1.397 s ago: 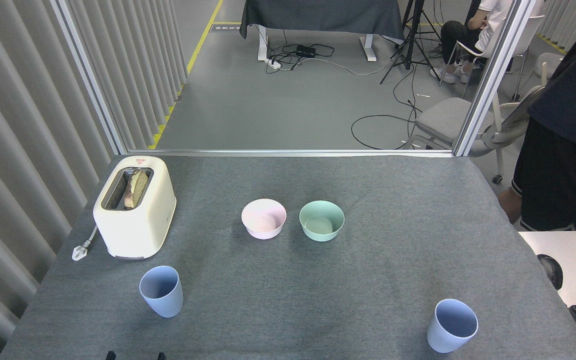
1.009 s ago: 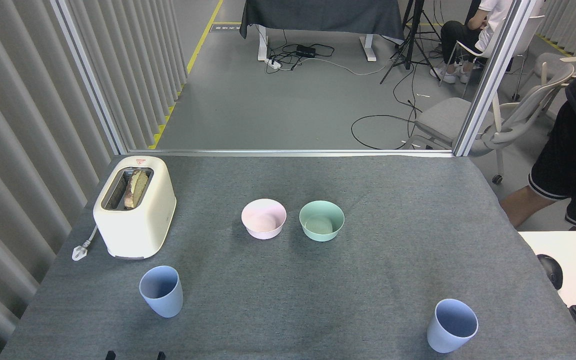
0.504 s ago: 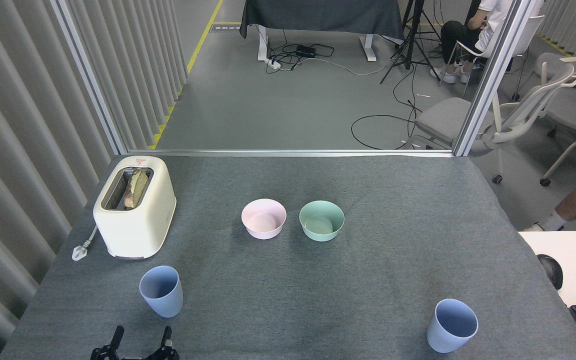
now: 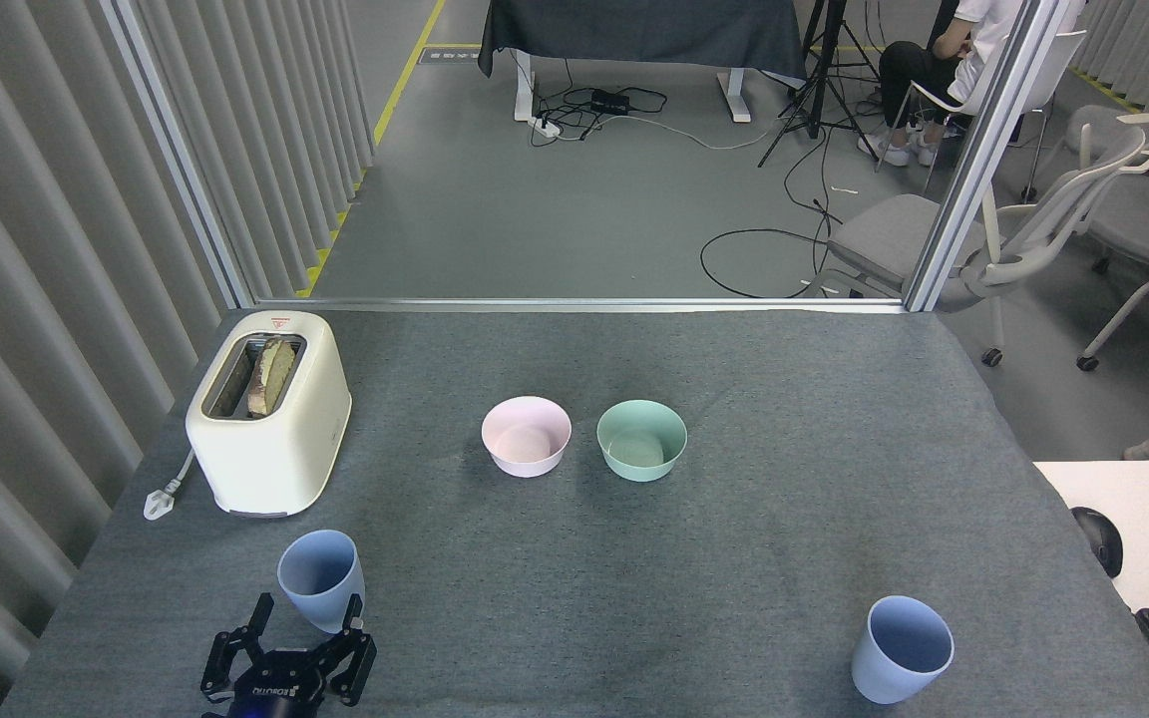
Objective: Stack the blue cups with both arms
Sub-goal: 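Grasp the blue cup nearest the left gripper and lift it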
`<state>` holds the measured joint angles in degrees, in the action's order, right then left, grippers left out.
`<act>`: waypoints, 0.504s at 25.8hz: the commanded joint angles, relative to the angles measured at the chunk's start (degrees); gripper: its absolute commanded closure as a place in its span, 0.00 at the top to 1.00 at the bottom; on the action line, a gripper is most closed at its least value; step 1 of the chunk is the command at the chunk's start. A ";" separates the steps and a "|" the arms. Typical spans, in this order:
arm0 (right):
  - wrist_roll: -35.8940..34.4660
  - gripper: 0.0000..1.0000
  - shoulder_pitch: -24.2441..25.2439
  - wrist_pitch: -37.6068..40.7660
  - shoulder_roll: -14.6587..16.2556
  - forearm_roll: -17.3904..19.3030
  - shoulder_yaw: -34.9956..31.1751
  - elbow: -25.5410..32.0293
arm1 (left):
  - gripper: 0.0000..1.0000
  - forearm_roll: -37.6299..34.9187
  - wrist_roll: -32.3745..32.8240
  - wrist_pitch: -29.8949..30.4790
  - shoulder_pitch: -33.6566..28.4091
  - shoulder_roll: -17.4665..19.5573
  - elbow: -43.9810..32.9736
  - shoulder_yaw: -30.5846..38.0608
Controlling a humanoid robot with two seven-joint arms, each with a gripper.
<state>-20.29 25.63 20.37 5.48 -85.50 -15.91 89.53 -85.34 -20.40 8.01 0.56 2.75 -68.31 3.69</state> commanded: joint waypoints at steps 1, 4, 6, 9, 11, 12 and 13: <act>0.08 1.00 0.04 0.02 0.05 0.07 0.09 -0.14 | 1.00 0.00 0.10 -0.01 2.25 0.06 2.74 0.00; 0.08 1.00 0.04 0.02 0.05 -0.02 0.09 -0.23 | 1.00 0.00 0.01 -0.01 3.92 0.15 5.47 0.00; 0.08 1.00 0.04 0.02 0.14 0.07 0.09 -0.32 | 1.00 0.09 0.01 -0.01 4.36 0.15 5.99 0.00; -0.01 1.00 0.12 0.02 0.14 -0.02 0.09 -0.32 | 1.00 0.09 0.01 0.08 5.16 0.06 5.99 0.00; -0.01 1.00 0.12 -0.07 0.14 -0.02 0.18 -0.41 | 1.00 0.09 0.01 0.08 5.86 -0.03 6.08 -0.09; -0.01 1.00 0.21 -0.07 0.23 -0.02 0.18 -0.41 | 1.00 0.09 0.01 0.16 5.95 -0.12 6.08 -0.18; -0.01 1.00 0.39 -0.07 0.23 -0.02 0.18 -0.41 | 1.00 0.09 0.01 0.16 6.12 -0.12 6.08 -0.70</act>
<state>-20.00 25.78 20.37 5.65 -85.52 -15.77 89.16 -85.26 -20.30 8.08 6.01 2.74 -62.34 3.52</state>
